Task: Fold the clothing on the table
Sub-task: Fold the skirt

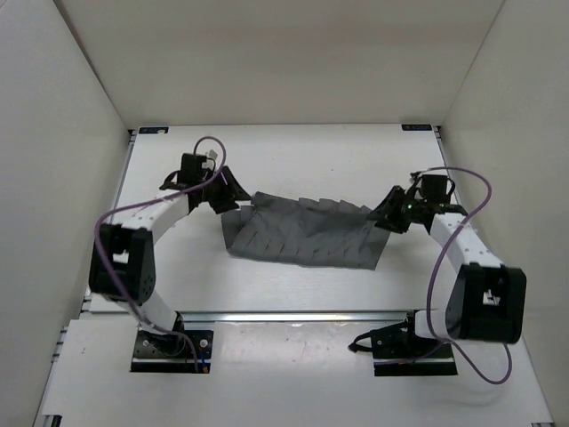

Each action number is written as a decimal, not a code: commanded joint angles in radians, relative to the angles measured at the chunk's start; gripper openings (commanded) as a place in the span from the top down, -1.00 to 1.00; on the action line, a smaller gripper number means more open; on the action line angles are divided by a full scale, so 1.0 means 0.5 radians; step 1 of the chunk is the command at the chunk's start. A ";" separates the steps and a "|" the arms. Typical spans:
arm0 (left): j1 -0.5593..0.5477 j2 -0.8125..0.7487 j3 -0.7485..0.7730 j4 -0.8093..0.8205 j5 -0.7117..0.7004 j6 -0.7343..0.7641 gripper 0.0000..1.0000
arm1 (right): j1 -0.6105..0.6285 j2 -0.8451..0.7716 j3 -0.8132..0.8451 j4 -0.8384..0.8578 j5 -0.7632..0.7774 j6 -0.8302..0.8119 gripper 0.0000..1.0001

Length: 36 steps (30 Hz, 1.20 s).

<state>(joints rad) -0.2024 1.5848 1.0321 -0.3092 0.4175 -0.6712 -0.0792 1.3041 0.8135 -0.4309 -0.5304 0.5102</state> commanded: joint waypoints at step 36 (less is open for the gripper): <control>-0.181 -0.461 -1.015 0.545 -0.617 -0.207 0.27 | 0.143 -0.504 -0.890 0.232 0.509 0.467 -0.16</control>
<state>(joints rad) -0.2802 1.3476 0.5182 -0.0845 0.1398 -0.7704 -0.0132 1.0355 0.4133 -0.3962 -0.2977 0.6949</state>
